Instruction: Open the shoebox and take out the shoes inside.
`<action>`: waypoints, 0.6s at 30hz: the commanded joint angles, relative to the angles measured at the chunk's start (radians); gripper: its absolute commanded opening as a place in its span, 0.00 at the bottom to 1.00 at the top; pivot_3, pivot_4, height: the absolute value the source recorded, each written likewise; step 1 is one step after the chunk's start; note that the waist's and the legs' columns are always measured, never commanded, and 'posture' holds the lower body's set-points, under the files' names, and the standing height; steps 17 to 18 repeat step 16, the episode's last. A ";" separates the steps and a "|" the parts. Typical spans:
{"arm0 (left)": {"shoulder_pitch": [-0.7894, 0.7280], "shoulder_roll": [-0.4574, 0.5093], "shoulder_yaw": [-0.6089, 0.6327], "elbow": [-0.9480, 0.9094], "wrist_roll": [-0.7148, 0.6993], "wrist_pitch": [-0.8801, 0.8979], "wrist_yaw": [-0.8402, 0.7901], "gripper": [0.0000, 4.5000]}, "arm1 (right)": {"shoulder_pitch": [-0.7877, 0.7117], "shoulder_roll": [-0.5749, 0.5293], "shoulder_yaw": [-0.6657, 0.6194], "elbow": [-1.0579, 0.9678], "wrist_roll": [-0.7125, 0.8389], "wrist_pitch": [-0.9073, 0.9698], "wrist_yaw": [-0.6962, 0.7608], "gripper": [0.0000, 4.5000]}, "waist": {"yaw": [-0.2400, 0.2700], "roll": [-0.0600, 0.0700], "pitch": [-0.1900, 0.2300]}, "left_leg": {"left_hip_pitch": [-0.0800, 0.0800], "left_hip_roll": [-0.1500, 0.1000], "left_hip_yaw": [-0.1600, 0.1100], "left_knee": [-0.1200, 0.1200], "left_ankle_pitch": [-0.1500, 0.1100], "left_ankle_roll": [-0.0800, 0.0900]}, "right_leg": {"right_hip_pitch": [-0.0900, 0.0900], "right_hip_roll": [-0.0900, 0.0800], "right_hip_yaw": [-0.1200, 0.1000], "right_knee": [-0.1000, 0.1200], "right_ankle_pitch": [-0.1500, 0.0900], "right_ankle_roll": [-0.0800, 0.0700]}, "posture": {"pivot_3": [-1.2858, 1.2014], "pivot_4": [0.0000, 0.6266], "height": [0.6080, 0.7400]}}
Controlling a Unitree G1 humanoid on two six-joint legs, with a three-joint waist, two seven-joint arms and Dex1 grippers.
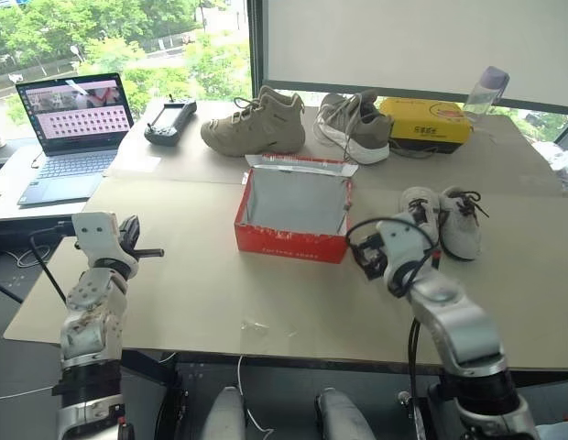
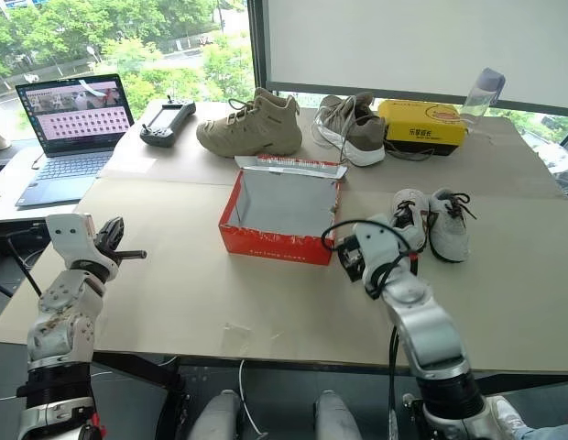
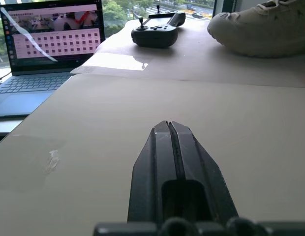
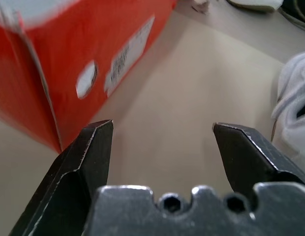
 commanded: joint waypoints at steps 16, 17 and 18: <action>0.029 -0.101 -0.002 -0.090 -0.023 -0.023 0.060 0.00 | 0.010 0.068 -0.074 0.189 -0.155 -0.321 -0.108 0.85 | -0.005 -0.004 -0.002 | 0.004 0.000 0.000 0.000 0.001 -0.001 | 0.003 0.000 0.000 0.001 0.001 0.000 | 0.52 0.24 0.79; 0.029 -0.101 -0.002 -0.090 -0.023 -0.023 0.060 0.00 | 0.010 0.068 -0.074 0.189 -0.155 -0.321 -0.108 0.85 | -0.005 -0.004 -0.002 | 0.004 0.000 0.000 0.000 0.001 -0.001 | 0.003 0.000 0.000 0.001 0.001 0.000 | 0.52 0.24 0.79; 0.029 -0.101 -0.002 -0.090 -0.023 -0.023 0.060 0.00 | 0.010 0.068 -0.074 0.189 -0.155 -0.321 -0.108 0.85 | -0.005 -0.004 -0.002 | 0.004 0.000 0.000 0.000 0.001 -0.001 | 0.003 0.000 0.000 0.001 0.001 0.000 | 0.52 0.24 0.79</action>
